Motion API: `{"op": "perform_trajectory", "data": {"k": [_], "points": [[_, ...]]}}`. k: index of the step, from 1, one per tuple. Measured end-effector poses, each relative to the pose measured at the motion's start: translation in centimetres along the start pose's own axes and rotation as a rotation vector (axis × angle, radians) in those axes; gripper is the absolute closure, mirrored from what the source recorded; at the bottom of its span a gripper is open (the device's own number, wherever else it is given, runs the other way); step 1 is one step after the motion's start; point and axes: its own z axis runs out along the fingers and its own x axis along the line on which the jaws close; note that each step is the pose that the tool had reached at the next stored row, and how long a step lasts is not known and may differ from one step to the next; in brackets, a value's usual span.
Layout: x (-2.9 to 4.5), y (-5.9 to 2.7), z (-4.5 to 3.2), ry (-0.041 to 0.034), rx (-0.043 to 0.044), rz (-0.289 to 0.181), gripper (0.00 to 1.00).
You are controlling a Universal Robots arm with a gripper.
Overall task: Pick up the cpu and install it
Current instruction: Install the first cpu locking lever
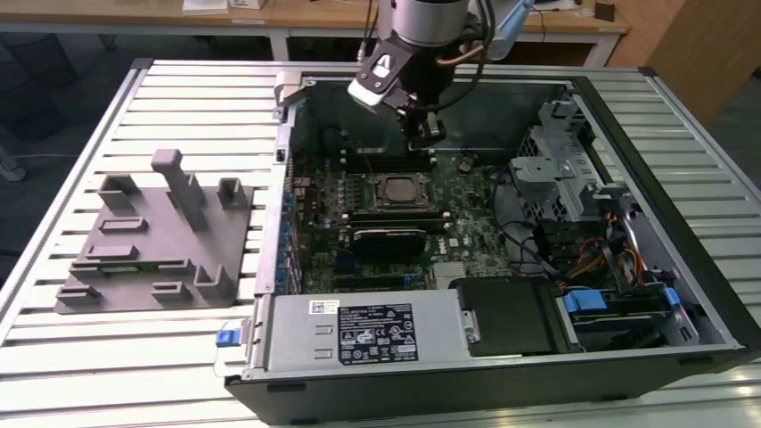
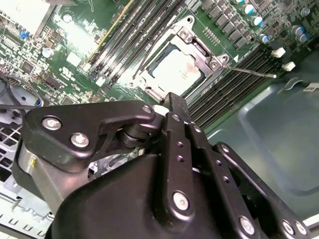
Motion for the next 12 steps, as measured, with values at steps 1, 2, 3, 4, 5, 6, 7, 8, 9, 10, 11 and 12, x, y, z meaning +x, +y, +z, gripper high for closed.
{"op": "perform_trajectory", "data": {"k": [1,2,3,4,5,6,7,8,9,10,11,12], "points": [[0.0,-0.01,0.01,0.0001,-0.0002,-0.013,0.89],[0.0,0.0,0.02,0.0004,-0.0007,-0.031,0.89],[0.0,0.0,0.03,0.0007,-0.0012,-0.051,0.89],[0.0,0.0,0.04,0.001,-0.0016,-0.068,0.89],[0.0,-0.01,0.05,0.0012,-0.002,-0.087,0.89],[0.01,-0.01,0.06,0.0015,-0.0024,-0.105,0.89],[0.0,-0.01,0.07,0.0017,-0.0027,-0.123,0.89],[0.01,-0.01,0.08,0.002,-0.0032,-0.141,0.89],[0.01,-0.01,0.09,0.0022,-0.0036,-0.159,0.89],[0.01,-0.01,0.11,0.0025,-0.004,-0.178,0.89],[0.0,-0.01,0.11,0.0027,-0.0043,-0.196,0.89],[0.01,-0.01,0.12,0.003,-0.0048,-0.214,0.89]]}}
